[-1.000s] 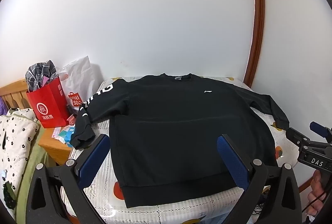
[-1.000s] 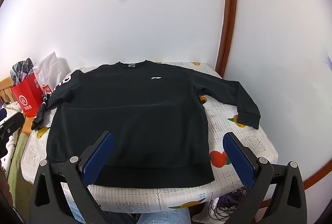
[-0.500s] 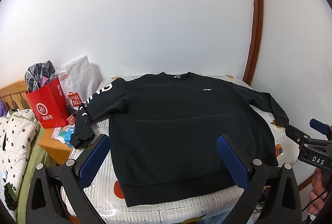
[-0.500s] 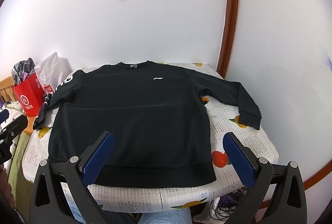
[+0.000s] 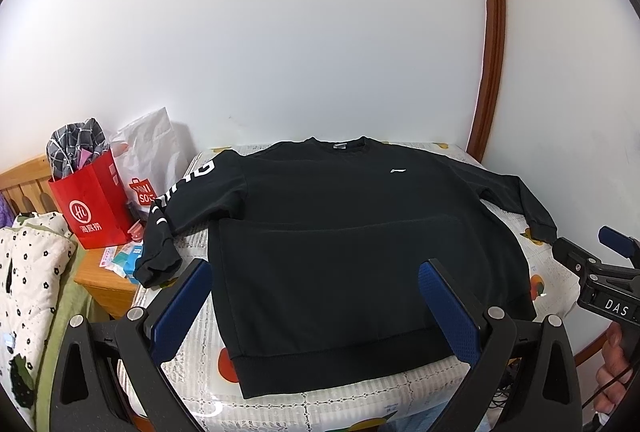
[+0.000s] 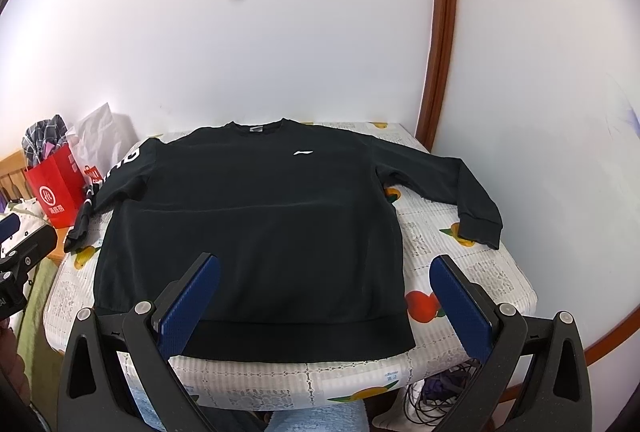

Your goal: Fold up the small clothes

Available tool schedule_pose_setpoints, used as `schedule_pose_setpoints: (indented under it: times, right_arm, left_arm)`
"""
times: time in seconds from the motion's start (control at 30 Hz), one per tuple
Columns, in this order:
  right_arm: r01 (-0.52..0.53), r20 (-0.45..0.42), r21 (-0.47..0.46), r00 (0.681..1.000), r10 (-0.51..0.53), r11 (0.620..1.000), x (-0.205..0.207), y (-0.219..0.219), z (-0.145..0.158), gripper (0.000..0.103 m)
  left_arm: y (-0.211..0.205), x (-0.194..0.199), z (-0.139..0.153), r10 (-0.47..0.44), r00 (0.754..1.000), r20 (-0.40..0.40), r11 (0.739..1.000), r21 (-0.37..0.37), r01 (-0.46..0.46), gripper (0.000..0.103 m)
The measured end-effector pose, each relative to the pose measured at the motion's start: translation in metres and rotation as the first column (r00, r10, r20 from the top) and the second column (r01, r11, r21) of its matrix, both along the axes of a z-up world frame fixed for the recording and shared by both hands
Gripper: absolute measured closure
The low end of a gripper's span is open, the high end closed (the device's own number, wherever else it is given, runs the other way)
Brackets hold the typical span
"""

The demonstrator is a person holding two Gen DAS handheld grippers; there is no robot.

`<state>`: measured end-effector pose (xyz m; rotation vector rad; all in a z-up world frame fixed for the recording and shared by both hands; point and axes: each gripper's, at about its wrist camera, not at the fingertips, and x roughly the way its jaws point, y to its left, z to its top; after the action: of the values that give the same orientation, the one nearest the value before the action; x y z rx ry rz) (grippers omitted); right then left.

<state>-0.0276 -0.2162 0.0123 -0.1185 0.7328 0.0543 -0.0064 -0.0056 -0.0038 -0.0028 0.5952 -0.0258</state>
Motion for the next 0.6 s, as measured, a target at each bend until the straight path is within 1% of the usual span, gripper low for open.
schedule_pose_setpoints:
  times: [0.6]
  right_arm:
    - [-0.002,0.003,0.001,1.0,0.002,1.0,0.0006,-0.0022,0.0011,0.0]
  left_arm:
    - [0.0028,0.0019,0.0033,-0.003,1.0,-0.009,1.0,-0.005,0.003,0.0]
